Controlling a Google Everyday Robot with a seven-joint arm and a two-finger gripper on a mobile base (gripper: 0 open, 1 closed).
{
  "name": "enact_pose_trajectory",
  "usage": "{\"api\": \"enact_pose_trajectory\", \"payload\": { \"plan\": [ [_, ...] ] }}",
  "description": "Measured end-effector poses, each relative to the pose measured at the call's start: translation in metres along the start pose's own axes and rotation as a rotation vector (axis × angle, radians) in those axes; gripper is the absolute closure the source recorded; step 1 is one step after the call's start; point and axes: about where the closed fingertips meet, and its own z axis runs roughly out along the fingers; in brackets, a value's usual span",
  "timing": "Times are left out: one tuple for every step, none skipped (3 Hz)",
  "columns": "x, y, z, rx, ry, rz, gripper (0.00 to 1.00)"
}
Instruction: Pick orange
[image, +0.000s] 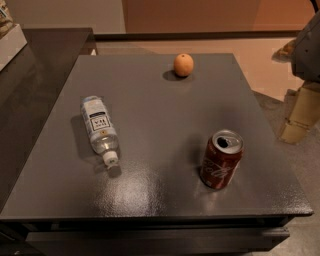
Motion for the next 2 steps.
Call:
{"api": "enact_pose_trajectory", "payload": {
  "plan": [
    [0.0, 0.0, 0.0, 0.0, 0.0, 0.0, 0.0],
    [-0.001, -0.019, 0.009, -0.019, -0.031, 0.013, 0.0]
  ]
}}
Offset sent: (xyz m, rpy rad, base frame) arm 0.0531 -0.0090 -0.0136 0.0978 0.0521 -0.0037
